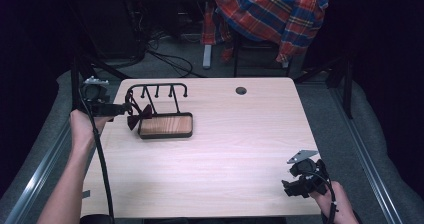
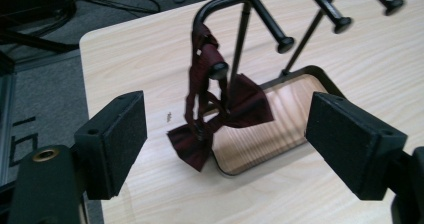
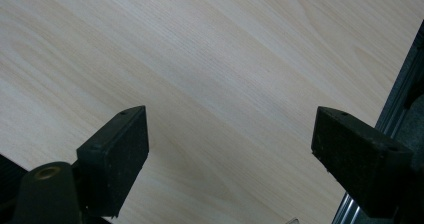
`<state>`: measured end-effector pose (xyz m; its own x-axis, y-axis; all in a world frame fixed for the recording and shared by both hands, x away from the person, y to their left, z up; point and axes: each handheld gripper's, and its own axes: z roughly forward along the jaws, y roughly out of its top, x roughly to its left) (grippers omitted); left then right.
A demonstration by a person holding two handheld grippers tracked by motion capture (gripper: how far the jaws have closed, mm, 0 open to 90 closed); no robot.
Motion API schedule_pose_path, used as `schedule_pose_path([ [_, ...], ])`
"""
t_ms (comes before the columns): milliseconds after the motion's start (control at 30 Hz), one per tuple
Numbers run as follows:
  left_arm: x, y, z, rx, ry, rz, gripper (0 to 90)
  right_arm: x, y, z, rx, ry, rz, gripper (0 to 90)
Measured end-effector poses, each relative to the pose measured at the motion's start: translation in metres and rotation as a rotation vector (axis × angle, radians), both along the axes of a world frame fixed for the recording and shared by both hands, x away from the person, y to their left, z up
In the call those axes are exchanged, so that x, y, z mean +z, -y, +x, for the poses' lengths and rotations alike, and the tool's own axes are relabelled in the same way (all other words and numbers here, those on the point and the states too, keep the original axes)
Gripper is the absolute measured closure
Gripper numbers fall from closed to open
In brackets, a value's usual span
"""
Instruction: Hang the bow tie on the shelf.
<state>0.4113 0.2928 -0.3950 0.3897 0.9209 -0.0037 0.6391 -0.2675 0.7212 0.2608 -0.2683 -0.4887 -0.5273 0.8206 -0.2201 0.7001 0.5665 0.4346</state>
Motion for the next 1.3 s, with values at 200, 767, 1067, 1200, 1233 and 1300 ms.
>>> schedule_pose_path([
  [200, -0.002, 0.001, -0.017, -0.006, -0.004, 0.011, 15.0, 0.0, 0.0, -0.001, -0.001, 0.01, 0.01, 15.0],
  [767, -0.041, 0.009, -0.071, -0.018, -0.101, 0.082, 12.2, 0.0, 0.0, -0.002, 0.022, 0.003, 0.007, 14.9],
  [1067, -0.065, 0.016, -0.091, -0.022, -0.154, 0.099, 9.7, -0.001, -0.001, -0.002, 0.011, 0.006, 0.004, 15.0],
  [1200, -0.074, 0.02, -0.099, -0.016, -0.139, 0.112, 9.4, -0.001, -0.001, -0.002, 0.018, 0.003, 0.001, 15.0],
  [1233, -0.077, 0.021, -0.101, -0.019, -0.142, 0.114, 9.4, -0.001, -0.001, -0.002, 0.022, 0.005, 0.001, 15.0],
  [1300, -0.084, 0.023, -0.103, -0.028, -0.163, 0.12, 8.1, 0.0, -0.001, -0.003, 0.028, 0.011, -0.001, 15.0],
])
